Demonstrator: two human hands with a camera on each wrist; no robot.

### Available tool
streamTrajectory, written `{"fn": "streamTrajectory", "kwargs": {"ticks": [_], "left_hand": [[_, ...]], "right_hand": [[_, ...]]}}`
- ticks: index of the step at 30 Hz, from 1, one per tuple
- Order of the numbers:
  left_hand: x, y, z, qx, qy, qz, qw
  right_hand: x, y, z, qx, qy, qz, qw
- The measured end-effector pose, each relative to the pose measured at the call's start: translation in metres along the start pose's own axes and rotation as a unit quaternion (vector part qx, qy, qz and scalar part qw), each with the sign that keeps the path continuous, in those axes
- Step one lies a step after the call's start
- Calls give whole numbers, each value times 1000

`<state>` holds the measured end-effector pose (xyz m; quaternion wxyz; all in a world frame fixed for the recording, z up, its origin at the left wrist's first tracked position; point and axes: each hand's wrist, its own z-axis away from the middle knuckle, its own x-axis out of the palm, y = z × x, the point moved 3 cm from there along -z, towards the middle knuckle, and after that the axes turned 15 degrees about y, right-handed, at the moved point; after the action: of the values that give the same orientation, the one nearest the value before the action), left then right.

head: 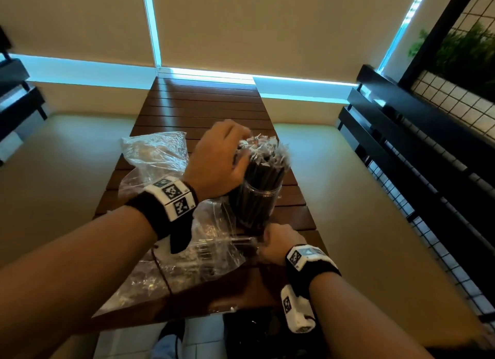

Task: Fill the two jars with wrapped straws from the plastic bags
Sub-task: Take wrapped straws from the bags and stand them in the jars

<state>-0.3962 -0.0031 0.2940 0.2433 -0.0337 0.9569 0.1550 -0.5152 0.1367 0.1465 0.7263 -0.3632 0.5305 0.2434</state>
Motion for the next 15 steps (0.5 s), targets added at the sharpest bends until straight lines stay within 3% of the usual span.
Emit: {"fn": "streamTrajectory", "kwargs": {"ticks": [2,4,5,6,8,9,10,12,15], "left_hand": [[-23,-18,15,-14,30,-25,999],[-40,-45,38,-85,-69,-78,991],[-47,-60,53,-124,-166,-129,970],[-51,-79,72,-155,-282,-186,928],[-59,-103,112,-189,-501,-248,807],[-64,-108,129,-199,-564,-257,759],[-67,-111,143,-211,-595,-254,733],[-70,-113,166,-237,-609,-232,720],[-72,-120,184,-242,-576,-212,752]], "right_hand": [[6,-15,2,-87,49,51,994],[16,-28,0,-152,79,83,982],[22,-33,-2,-166,71,100,978],[27,-38,-6,-180,63,113,975],[36,-46,-10,-195,48,142,969],[37,-52,-11,-201,44,155,966],[38,-56,-14,-214,45,162,962],[37,-68,-18,-227,39,166,959],[35,-93,-22,-233,7,88,968]]}}
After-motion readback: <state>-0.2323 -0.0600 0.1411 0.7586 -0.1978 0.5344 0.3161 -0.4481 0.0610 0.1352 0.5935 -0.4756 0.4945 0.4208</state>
